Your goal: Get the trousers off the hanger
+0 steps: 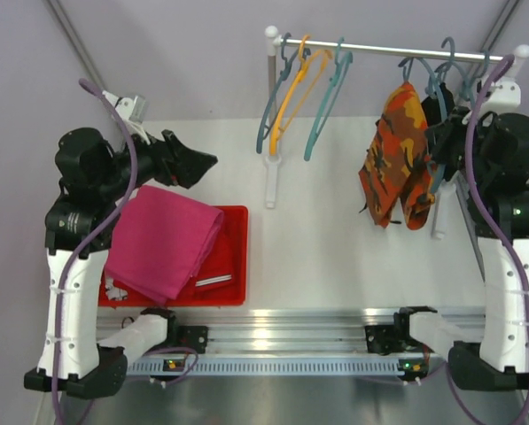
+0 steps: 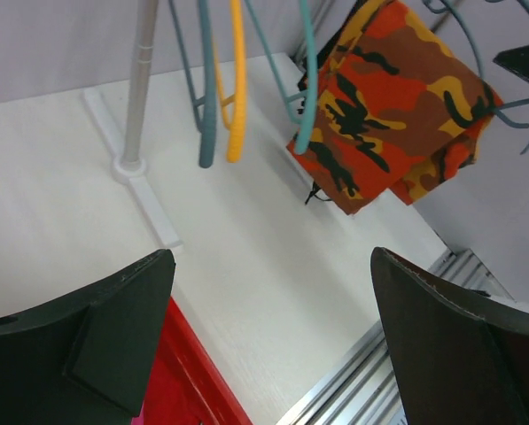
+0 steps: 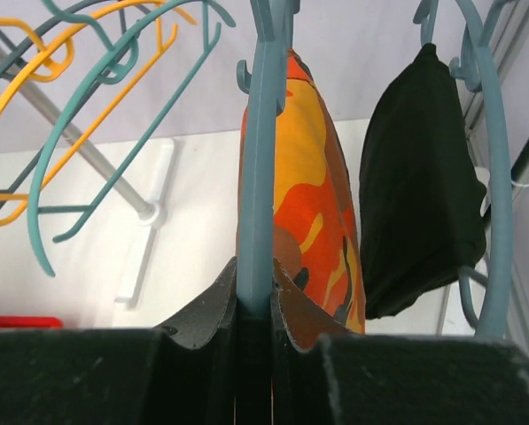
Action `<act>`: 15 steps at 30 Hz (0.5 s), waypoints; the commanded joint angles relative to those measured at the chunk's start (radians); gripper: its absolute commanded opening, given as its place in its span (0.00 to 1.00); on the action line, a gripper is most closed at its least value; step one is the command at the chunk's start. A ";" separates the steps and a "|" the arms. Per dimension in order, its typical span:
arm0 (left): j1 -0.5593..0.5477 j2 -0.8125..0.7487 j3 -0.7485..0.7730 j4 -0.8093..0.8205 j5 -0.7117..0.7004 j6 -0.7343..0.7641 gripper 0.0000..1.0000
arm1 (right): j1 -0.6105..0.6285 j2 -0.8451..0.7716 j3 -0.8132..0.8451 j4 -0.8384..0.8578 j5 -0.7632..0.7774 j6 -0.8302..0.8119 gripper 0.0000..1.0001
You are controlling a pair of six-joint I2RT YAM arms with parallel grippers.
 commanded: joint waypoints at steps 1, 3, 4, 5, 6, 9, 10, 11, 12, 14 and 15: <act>-0.089 0.022 0.045 0.017 -0.002 -0.020 0.97 | -0.014 -0.115 -0.009 0.208 -0.050 0.028 0.00; -0.198 0.031 0.050 0.017 -0.072 -0.023 0.97 | -0.015 -0.146 -0.040 0.189 -0.059 0.037 0.00; -0.238 0.034 0.053 0.018 -0.101 -0.023 0.96 | -0.012 -0.160 -0.052 0.180 -0.067 0.040 0.00; -0.315 0.039 0.058 0.017 -0.128 -0.029 0.96 | -0.013 -0.174 -0.066 0.179 -0.071 0.045 0.00; -0.355 0.050 0.061 0.018 -0.181 -0.038 0.95 | -0.014 -0.191 -0.095 0.178 -0.082 0.056 0.00; -0.530 0.068 0.049 0.067 -0.310 -0.063 0.93 | -0.014 -0.247 -0.133 0.159 -0.081 0.071 0.00; -0.582 0.071 0.041 0.089 -0.359 -0.067 0.93 | -0.014 -0.267 -0.137 0.148 -0.079 0.077 0.00; -0.692 0.077 0.032 0.124 -0.404 -0.066 0.93 | -0.014 -0.275 -0.137 0.124 -0.079 0.083 0.00; -0.747 0.100 0.032 0.138 -0.446 -0.055 0.93 | -0.014 -0.281 -0.135 0.108 -0.081 0.100 0.00; -0.905 0.132 0.050 0.158 -0.586 -0.034 0.93 | -0.013 -0.297 -0.120 0.053 -0.078 0.128 0.00; -0.953 0.177 0.059 0.159 -0.650 -0.022 0.93 | -0.014 -0.300 -0.111 0.034 -0.076 0.161 0.00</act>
